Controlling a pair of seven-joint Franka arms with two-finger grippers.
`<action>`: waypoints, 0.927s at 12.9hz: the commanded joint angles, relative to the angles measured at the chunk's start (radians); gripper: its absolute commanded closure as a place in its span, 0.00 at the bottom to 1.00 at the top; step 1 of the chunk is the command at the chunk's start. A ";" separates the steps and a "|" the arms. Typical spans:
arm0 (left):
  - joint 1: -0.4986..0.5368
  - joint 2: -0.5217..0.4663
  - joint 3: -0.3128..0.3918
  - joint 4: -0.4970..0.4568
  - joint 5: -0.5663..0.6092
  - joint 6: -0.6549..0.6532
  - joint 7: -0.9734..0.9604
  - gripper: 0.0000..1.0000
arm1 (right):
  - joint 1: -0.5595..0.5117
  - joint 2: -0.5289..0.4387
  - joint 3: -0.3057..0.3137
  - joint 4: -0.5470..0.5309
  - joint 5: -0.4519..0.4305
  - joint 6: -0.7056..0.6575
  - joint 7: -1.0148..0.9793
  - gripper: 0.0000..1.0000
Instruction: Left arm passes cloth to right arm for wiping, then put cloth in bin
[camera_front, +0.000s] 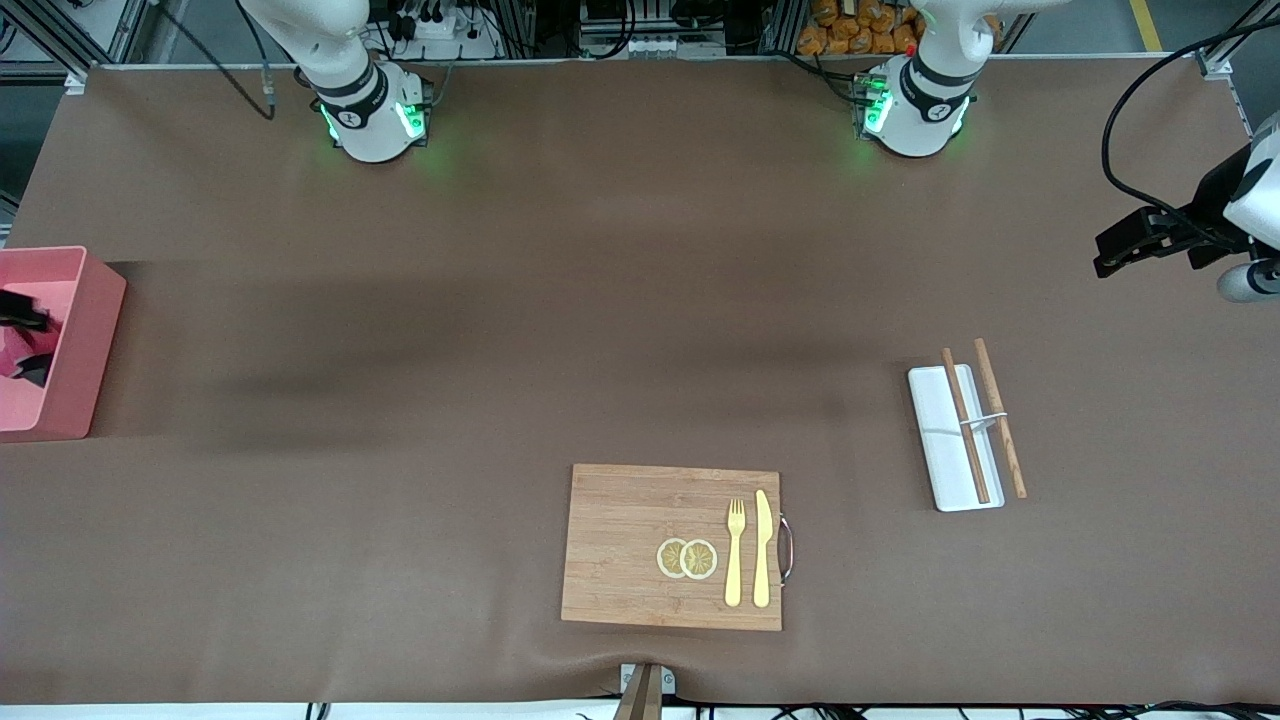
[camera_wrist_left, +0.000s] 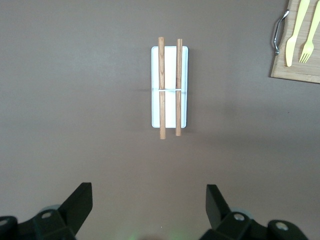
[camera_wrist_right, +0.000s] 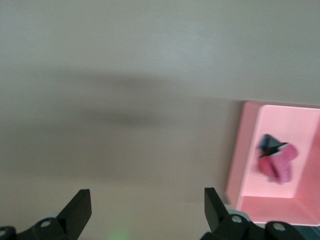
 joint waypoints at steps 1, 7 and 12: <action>0.001 -0.028 0.004 -0.017 -0.006 -0.009 0.021 0.00 | 0.077 -0.096 -0.005 -0.073 0.044 -0.014 0.116 0.00; 0.001 -0.032 -0.002 -0.020 -0.004 -0.011 0.021 0.00 | 0.137 -0.323 -0.029 -0.222 0.158 -0.016 0.213 0.00; 0.003 -0.035 -0.002 -0.018 -0.004 -0.011 0.021 0.00 | 0.389 -0.371 -0.329 -0.243 0.160 -0.029 0.270 0.00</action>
